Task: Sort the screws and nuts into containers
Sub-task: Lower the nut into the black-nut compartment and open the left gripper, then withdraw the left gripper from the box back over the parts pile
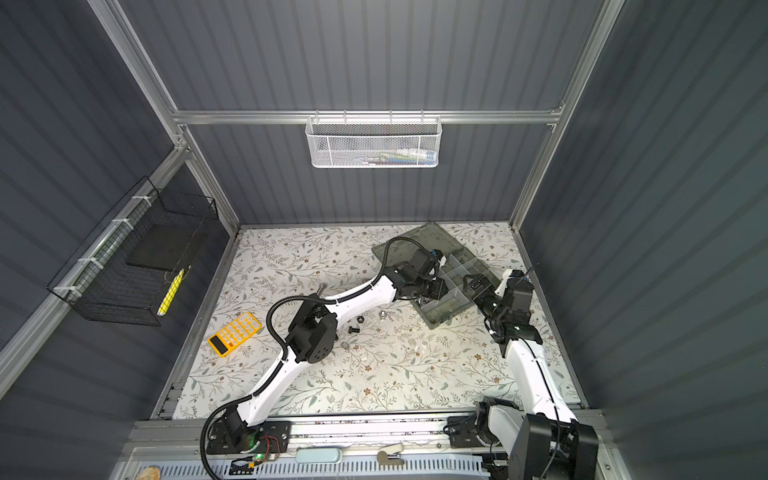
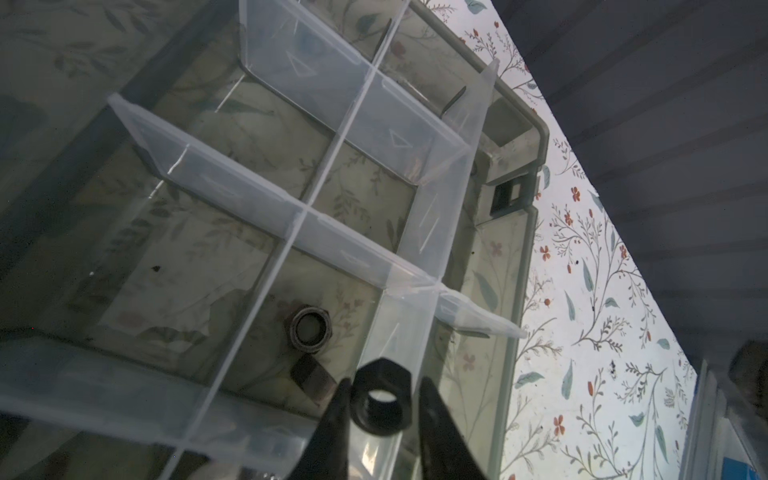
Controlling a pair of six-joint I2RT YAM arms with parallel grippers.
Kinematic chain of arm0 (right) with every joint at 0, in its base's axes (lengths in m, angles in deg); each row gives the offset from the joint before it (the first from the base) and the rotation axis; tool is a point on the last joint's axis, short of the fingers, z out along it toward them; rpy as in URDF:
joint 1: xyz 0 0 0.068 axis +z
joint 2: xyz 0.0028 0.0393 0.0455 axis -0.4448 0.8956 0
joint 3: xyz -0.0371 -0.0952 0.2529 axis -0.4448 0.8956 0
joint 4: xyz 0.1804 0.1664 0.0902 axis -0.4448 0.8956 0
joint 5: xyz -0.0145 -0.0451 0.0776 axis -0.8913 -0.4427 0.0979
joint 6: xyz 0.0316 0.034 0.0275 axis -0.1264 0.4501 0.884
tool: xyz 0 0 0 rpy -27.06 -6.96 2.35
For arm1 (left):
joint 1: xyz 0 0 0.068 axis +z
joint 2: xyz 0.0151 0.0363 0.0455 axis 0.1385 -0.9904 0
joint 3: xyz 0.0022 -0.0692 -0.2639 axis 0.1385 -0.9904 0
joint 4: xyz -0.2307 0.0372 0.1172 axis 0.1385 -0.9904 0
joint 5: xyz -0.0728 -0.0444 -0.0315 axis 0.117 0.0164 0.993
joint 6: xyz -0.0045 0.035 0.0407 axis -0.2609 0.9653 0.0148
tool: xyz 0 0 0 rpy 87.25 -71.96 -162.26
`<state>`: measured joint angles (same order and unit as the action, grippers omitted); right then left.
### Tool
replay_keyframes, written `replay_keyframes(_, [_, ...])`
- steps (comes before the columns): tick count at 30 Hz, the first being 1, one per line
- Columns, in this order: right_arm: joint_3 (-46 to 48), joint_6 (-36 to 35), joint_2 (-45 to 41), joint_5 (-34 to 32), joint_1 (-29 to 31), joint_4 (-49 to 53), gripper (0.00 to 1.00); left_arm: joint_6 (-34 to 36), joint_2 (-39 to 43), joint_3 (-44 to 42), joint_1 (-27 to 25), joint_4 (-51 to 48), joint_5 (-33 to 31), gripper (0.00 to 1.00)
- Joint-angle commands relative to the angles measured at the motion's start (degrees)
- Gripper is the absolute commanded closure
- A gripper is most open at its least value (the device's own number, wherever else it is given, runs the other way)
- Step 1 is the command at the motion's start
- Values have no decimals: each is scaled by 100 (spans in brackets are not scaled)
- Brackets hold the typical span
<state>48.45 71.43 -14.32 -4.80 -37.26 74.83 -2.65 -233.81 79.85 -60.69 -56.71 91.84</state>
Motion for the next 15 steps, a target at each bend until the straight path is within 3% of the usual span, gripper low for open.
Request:
replay_keyframes(1, [97, 130, -50, 164, -24, -300, 1, -72, -62, 226, 93, -36, -5, 68])
replay_keyframes(9, [141, 25, -222, 83, -26, -197, 1, -124, -36, 337, 139, -113, -45, 61])
replay_keyframes(13, [183, -11, -350, 40, -28, -161, 1, -125, 230, 94, 196, -110, -71, 48])
replay_keyframes(15, [234, -26, -426, 20, -24, -173, 1, -126, 356, 40, 238, -183, -65, 46])
